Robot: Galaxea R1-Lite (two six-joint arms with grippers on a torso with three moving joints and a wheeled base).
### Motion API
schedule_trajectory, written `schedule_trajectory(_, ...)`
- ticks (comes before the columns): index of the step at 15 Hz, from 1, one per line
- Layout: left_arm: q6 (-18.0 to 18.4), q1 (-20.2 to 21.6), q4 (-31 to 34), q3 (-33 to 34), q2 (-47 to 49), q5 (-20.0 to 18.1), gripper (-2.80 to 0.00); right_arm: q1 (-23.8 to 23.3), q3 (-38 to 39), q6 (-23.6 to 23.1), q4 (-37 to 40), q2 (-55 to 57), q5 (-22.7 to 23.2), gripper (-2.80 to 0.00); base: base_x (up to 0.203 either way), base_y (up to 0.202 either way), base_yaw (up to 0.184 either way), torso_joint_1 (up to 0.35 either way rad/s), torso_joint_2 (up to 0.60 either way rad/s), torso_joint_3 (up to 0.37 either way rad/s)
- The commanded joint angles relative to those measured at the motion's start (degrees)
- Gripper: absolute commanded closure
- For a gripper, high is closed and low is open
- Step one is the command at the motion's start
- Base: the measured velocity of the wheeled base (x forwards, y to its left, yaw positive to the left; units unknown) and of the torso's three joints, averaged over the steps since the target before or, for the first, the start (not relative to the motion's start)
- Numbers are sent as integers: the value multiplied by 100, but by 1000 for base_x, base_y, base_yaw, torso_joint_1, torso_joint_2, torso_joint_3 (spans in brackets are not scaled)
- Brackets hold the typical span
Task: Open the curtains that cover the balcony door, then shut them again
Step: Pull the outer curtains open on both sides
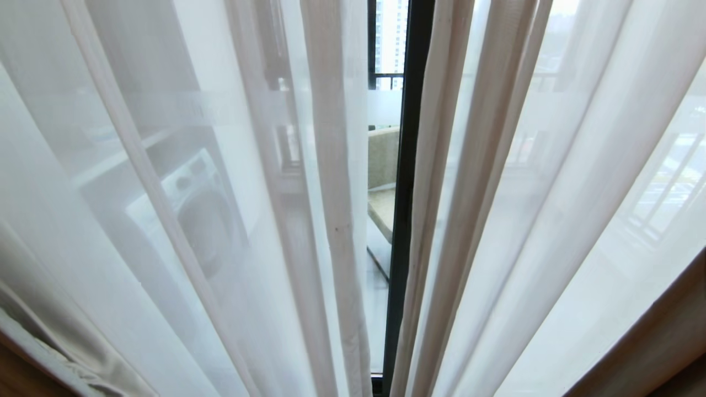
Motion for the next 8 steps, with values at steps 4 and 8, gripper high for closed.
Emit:
schedule_trajectory(4,-1,3,-1,0,-1,4,0,877,633,-230,-14,-614,-186,-280,0,0,0,0,0,0)
schedule_trajectory(8,-1,3,-1,0,-1,4,0,2705,751,-810,15,-615,-1481,-280,0,0,0,0,0,0)
